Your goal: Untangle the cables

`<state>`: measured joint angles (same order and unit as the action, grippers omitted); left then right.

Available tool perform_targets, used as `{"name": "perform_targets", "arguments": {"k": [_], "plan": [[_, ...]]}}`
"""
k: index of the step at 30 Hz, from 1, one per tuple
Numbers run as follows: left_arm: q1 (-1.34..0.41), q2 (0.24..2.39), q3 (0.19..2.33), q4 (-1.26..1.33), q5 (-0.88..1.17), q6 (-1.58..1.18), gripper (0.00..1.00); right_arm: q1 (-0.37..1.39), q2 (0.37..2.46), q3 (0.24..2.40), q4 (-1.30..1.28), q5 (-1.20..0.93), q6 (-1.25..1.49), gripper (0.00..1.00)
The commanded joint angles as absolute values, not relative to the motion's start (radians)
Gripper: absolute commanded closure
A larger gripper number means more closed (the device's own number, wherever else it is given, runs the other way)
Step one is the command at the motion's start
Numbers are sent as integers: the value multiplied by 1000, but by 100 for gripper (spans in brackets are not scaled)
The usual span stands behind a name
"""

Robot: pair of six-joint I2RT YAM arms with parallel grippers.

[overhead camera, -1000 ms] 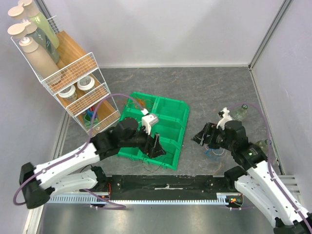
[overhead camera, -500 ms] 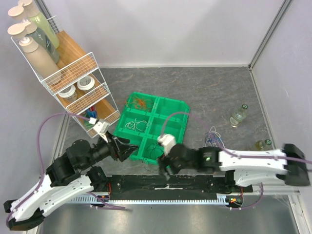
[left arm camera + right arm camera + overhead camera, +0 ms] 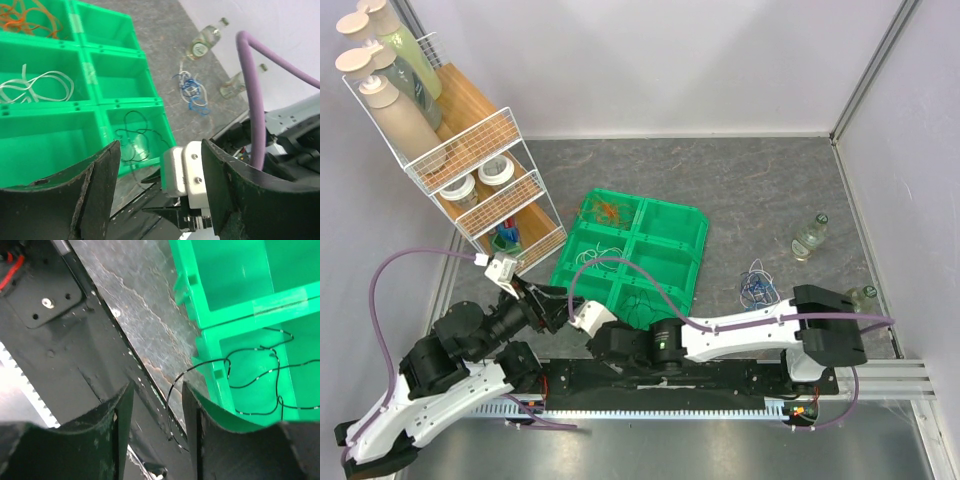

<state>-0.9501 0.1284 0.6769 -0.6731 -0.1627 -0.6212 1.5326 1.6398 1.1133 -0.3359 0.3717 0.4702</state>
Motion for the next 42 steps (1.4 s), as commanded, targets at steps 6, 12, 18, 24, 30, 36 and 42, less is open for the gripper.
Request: {"name": "perform_targets", "arguments": {"k": [6,12,18,24,30,36,42], "plan": [[-956,104,667,-658,-172,-643,28,1569,1763,1242,-442,502,448,66],[-956,95,664,-657,-178,-643,29,1575,1688,1272,-460,570,460,100],[-956,75,666,-658,-181,-641,31,1568,1577,1194,-399,586,475,100],[-957,57,658,-657,-196,-650,31,1461,1462,1060,-286,530,482,100],[-959,86,658,-655,-181,-646,32,1228,1381,833,-8,237,479,100],[-957,92,650,-647,-172,-647,32,1154,1468,767,147,66,528,100],[-959,101,652,-646,-158,-649,32,1160,1552,785,219,-21,591,100]]}}
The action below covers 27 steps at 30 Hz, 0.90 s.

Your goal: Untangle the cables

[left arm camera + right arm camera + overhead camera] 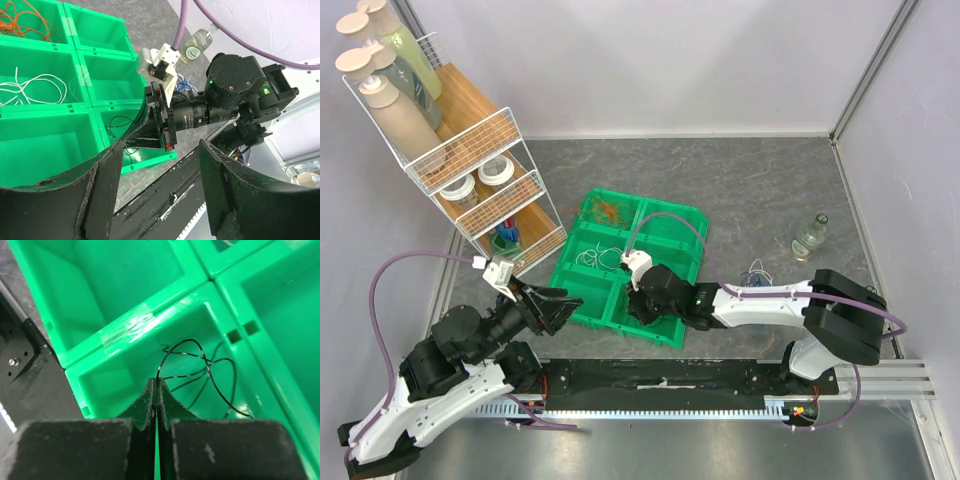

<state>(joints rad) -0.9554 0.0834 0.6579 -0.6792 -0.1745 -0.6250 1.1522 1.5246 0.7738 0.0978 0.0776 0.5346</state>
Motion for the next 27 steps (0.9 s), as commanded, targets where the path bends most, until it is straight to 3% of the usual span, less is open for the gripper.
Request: {"name": "perform_targets", "arguments": {"k": [1,5,12,14,16,19,27], "plan": [[-959,101,650,-646,-158,-649,32,1163,1554,801,200,-6,597,100],[-959,101,647,-644,-156,-652,32,1166,1496,848,57,93,620,72],[-960,113,644,-640,-149,-649,32,1164,1221,861,-174,234,647,59],[-959,120,643,-635,-146,-647,32,1163,1128,853,-257,335,667,51],[-960,126,644,-634,-143,-646,32,1157,1034,842,-362,482,719,34],[-962,140,646,-630,-137,-643,32,1111,909,805,-535,694,863,16],[-962,175,646,-630,-115,-649,33,861,825,735,-1075,736,1412,23]]}}
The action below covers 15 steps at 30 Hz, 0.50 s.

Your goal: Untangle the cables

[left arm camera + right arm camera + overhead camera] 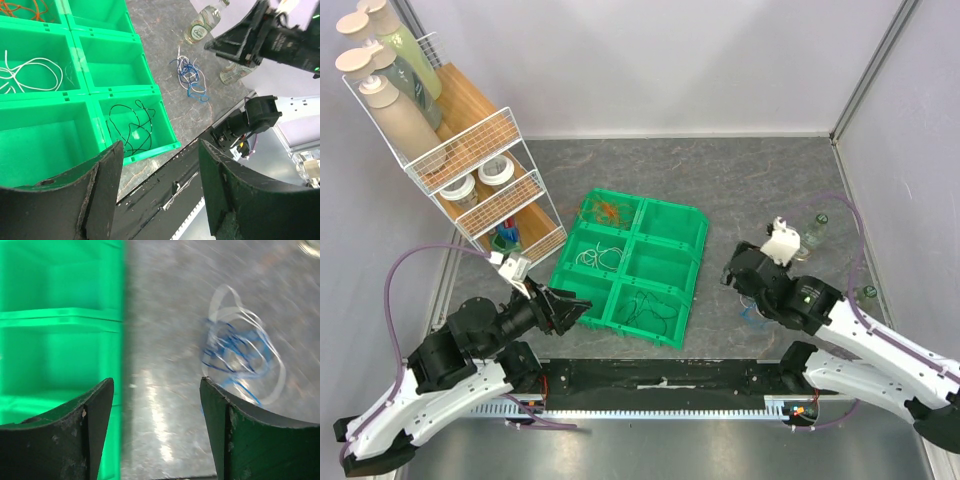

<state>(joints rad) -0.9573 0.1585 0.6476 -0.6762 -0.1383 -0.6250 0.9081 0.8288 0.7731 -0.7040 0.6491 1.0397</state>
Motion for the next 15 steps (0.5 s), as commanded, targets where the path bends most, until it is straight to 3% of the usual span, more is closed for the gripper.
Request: {"name": "perform_targets", "arguments": {"k": [1,4,5,9,15], "plan": [[-960,173,646,-629,-115,-652,33,853,818,723,-1128,729,1483,24],[-962,175,637,-623,-110,-655,33,850,795,666,-1167,677,1584,23],[-962,176,635,-621,-107,-657,33,850,787,660,-1160,678,1579,17],[-962,181,626,-612,-100,-663,33,850,769,660,-1177,684,1620,16],[-960,166,629,-615,-94,-670,34,836,946,641,-984,620,1277,15]]}}
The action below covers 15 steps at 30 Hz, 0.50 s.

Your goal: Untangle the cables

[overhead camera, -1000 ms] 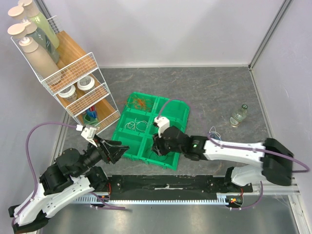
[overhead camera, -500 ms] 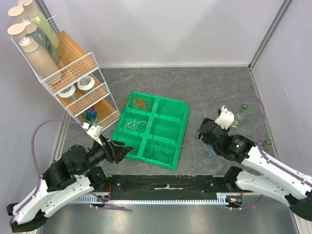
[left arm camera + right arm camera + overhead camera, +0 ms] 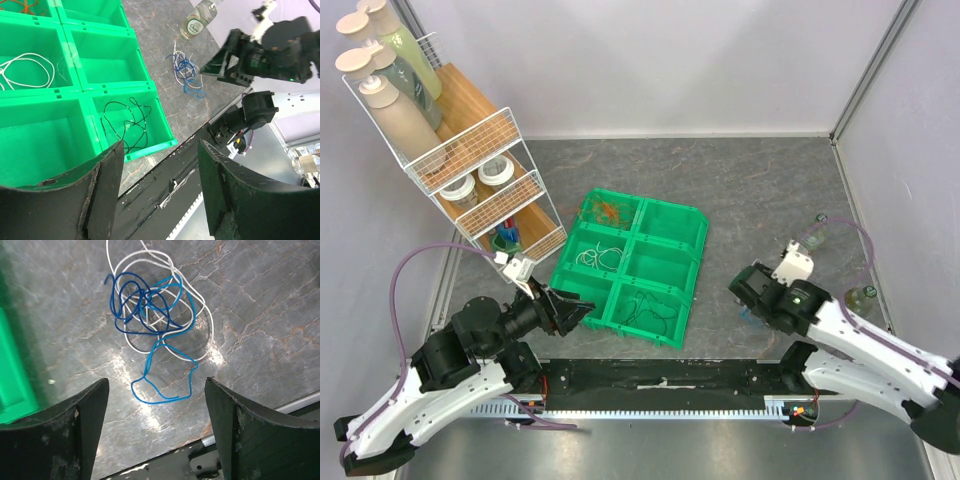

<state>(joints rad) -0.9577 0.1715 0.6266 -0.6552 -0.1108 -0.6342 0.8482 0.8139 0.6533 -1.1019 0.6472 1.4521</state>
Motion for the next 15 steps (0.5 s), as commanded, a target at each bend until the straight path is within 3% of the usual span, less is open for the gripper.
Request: {"name": "perform_targets", "arguments": {"k": [1,5,8,11,15], "plan": [[-960,161,627,-615,-95,-672,34,831,992,650,-968,600,1235,15],[-960,156,626,-615,-98,-670,34,801,1135,643,-837,514,1119,13],[-962,161,627,-615,-98,-669,34,730,1210,586,-613,292,1034,16],[-962,149,629,-620,-95,-673,34,722,1279,592,-562,213,1032,41],[-962,117,623,-620,-107,-681,34,727,1296,588,-534,156,1031,59]]}}
